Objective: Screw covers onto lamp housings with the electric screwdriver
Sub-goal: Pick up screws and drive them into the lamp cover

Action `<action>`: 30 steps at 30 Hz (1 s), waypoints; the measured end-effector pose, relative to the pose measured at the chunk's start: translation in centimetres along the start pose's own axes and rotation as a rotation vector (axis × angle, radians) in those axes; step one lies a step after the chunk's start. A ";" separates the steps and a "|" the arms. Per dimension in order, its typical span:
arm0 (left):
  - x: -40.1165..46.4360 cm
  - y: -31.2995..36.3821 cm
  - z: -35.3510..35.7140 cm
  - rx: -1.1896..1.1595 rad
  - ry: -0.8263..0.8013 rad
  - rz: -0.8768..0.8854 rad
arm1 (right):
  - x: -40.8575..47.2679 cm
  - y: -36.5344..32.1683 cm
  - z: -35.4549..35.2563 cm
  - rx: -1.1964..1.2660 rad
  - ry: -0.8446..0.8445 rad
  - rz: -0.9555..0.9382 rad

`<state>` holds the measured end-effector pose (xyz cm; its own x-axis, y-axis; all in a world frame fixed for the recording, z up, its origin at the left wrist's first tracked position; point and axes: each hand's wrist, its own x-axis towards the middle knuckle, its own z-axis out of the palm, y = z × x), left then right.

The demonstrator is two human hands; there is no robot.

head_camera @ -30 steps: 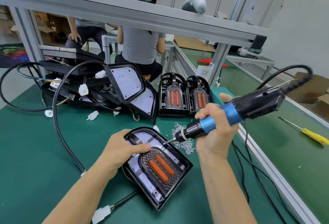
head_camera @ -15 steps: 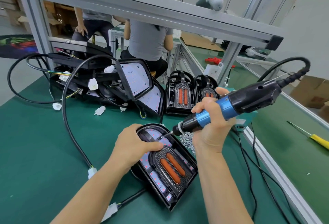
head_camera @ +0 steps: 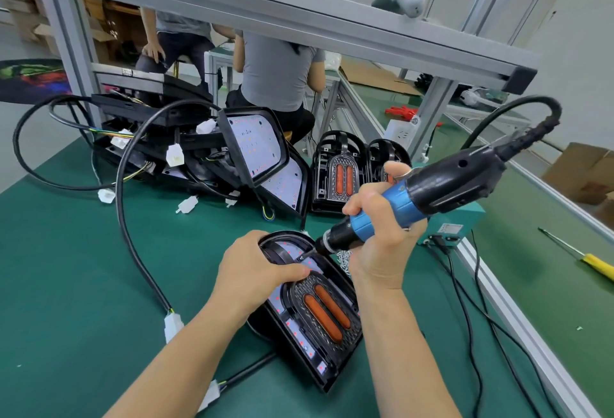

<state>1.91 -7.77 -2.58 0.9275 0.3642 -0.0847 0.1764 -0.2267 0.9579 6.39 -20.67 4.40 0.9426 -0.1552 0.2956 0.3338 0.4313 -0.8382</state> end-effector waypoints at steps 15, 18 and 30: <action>0.5 -1.1 -0.2 -0.050 0.004 0.007 | 0.0 0.6 -0.8 0.013 -0.283 -0.163; 0.6 -1.0 -0.2 -0.056 -0.001 0.017 | 0.0 0.4 -0.8 0.026 -0.387 -0.143; 1.2 -1.3 -0.1 -0.107 -0.063 -0.007 | -0.4 0.7 -1.1 0.067 -0.553 0.049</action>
<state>2.72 -6.91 -3.92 0.9458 0.3075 -0.1048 0.1496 -0.1259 0.9807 6.26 -21.25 3.22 0.8120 0.3480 0.4686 0.2723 0.4843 -0.8315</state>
